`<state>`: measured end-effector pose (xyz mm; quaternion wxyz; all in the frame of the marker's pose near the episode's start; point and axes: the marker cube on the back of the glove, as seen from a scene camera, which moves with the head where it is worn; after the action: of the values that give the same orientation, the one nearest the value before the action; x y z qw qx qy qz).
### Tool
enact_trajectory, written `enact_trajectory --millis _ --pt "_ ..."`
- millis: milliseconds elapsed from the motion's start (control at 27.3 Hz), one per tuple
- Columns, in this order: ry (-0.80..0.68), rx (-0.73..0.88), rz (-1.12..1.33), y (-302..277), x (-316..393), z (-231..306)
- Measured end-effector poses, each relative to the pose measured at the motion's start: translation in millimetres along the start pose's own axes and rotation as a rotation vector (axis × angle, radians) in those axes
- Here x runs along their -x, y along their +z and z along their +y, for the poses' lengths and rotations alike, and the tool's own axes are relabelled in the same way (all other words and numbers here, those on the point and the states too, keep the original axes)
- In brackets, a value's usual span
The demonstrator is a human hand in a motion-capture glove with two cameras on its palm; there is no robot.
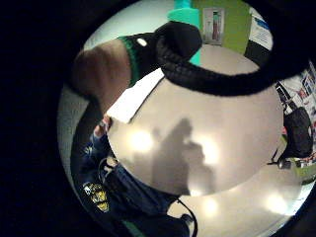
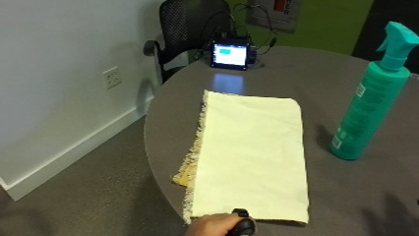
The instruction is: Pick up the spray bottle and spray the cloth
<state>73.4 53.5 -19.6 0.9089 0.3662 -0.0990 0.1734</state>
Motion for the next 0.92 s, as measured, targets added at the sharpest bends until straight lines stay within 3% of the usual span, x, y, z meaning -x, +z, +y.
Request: enact_trajectory --millis 220,439,622,805,915 --pt "0.024 -0.057 -0.067 -3.4 -36.5 -53.9" --pt "0.306 -0.056 -0.06 -4.3 -93.9 -114.7" --pt "0.448 -0.144 -0.124 12.4 -126.3 -143.8" --pt "0.503 -0.16 -0.186 44.1 -114.9 -173.5" --pt "0.441 -0.121 -0.158 73.1 -100.3 -182.9"
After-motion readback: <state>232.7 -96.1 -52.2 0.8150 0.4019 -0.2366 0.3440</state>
